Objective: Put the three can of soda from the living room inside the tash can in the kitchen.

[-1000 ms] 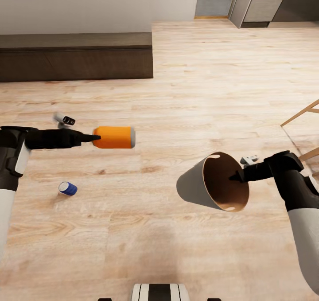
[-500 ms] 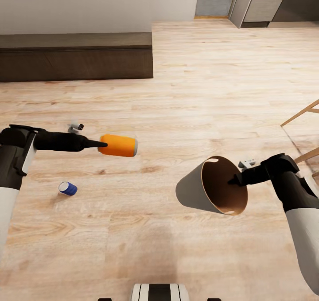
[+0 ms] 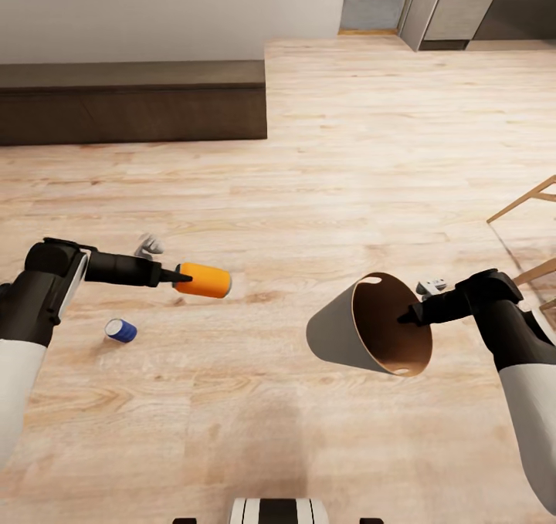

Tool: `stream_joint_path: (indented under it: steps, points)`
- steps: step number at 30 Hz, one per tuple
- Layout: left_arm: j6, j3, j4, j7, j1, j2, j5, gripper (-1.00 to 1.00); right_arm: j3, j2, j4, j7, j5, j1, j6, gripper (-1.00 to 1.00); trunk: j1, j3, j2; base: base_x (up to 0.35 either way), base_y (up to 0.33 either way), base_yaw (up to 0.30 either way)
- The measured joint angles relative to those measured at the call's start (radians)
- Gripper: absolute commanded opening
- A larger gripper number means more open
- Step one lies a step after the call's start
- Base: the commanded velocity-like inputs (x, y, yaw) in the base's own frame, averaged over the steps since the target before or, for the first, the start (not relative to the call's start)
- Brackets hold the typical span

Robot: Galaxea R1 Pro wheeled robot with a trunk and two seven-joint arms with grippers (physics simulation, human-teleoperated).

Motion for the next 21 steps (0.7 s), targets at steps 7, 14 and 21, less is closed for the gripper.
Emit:
stream_joint_path:
  steps: [7, 14, 21]
  points:
    - [-0.001, -0.003, 0.004, 0.074, 0.047, -0.004, -0.003, -1.0, 0.0, 0.0, -0.001, -0.001, -0.002, 0.012, -0.078, -1.0, -0.027, 0.022, 0.049, 0.0, 0.0, 0.0]
    - [-0.003, -0.004, 0.0, 0.199, 0.129, -0.007, -0.004, -1.0, -0.061, -0.024, -0.001, -0.002, -0.01, 0.114, -0.255, -1.0, -0.054, 0.044, 0.098, 0.0, 0.0, 0.0]
    - [-0.002, -0.003, -0.007, 0.346, 0.262, -0.007, -0.001, -1.0, -0.172, -0.028, -0.004, -0.068, -0.006, 0.257, -0.498, -1.0, -0.081, 0.066, 0.147, 0.0, 0.0, 0.0]
